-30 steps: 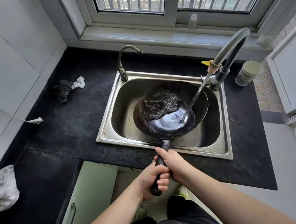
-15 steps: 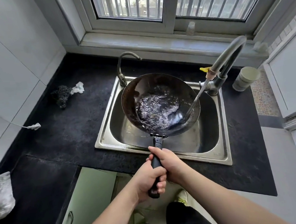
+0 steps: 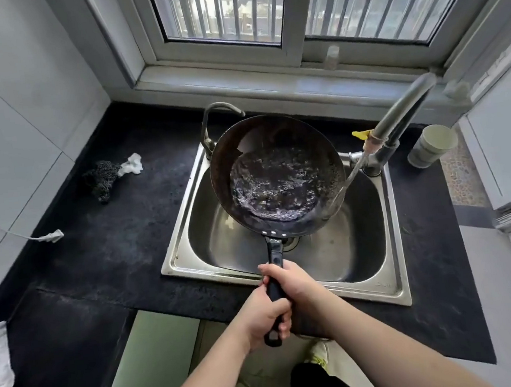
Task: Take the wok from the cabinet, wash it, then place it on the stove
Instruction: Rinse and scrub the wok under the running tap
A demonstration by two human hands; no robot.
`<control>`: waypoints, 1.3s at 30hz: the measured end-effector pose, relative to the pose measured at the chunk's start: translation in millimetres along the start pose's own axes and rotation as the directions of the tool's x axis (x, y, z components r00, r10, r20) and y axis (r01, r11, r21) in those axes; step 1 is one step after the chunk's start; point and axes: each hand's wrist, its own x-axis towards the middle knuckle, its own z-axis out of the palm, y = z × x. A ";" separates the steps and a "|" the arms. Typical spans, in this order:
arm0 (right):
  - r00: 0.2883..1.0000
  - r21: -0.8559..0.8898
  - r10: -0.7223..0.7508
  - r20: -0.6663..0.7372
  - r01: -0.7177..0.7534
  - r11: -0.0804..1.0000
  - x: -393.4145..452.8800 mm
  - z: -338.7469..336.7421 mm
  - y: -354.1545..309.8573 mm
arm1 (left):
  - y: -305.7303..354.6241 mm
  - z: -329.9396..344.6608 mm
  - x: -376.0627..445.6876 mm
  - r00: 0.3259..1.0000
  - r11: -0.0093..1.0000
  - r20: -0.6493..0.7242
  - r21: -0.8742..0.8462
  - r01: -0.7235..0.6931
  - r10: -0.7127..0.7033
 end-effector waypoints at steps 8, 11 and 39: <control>0.999 -0.002 -0.030 0.037 0.030 1.000 19.9 -12.6 11.7 | -12.0 -2.7 22.8 0.999 0.991 -0.050 0.135 -0.011 0.018; 0.999 0.011 -0.022 0.040 0.021 1.000 22.2 -13.5 16.7 | -17.8 -5.4 26.6 0.998 0.986 -0.069 0.168 0.000 0.012; 0.982 -0.247 -0.187 -0.022 0.176 0.953 15.2 -8.1 11.3 | -23.5 -2.8 25.0 0.989 0.978 -0.100 0.186 -0.090 0.110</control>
